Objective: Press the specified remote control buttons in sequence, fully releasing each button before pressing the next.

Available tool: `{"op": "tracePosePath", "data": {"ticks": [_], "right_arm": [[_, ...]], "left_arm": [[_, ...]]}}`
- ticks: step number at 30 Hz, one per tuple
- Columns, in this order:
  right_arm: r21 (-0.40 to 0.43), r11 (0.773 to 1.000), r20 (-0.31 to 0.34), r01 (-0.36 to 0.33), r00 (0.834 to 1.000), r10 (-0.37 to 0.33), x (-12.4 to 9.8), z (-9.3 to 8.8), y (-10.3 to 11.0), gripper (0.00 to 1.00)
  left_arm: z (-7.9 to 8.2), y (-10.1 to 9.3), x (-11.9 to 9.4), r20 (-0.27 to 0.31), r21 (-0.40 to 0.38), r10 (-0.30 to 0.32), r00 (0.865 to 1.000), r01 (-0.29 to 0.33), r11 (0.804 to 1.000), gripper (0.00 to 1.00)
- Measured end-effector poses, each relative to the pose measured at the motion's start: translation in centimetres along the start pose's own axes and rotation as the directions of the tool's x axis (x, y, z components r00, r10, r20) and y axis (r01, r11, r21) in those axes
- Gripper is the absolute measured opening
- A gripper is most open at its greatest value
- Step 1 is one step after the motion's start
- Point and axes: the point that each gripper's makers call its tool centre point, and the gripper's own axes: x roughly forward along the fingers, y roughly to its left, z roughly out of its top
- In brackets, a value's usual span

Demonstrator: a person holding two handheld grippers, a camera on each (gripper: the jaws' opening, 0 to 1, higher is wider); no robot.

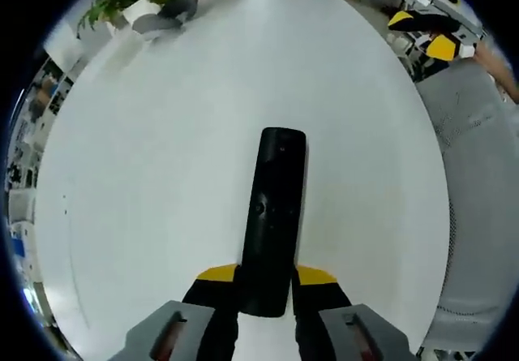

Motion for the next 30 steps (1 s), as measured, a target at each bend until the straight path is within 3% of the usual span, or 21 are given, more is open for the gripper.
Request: {"op": "tracePosePath", "data": {"ticks": [19, 30], "right_arm": [[-0.031, 0.999, -0.056, -0.008, 0.998, 0.007, 0.3, -0.8, 0.4, 0.30], [-0.018, 1.000, -0.042, 0.011, 0.999, -0.012, 0.1, -0.7, 0.0, 0.29]], "left_arm": [[-0.3, -1.6, -0.3, 0.051, -0.047, 0.012, 0.999, -0.010, 0.999, 0.23], [-0.6, -3.4, -0.4, 0.093, -0.067, 0.023, 0.995, -0.017, 0.998, 0.23]]}}
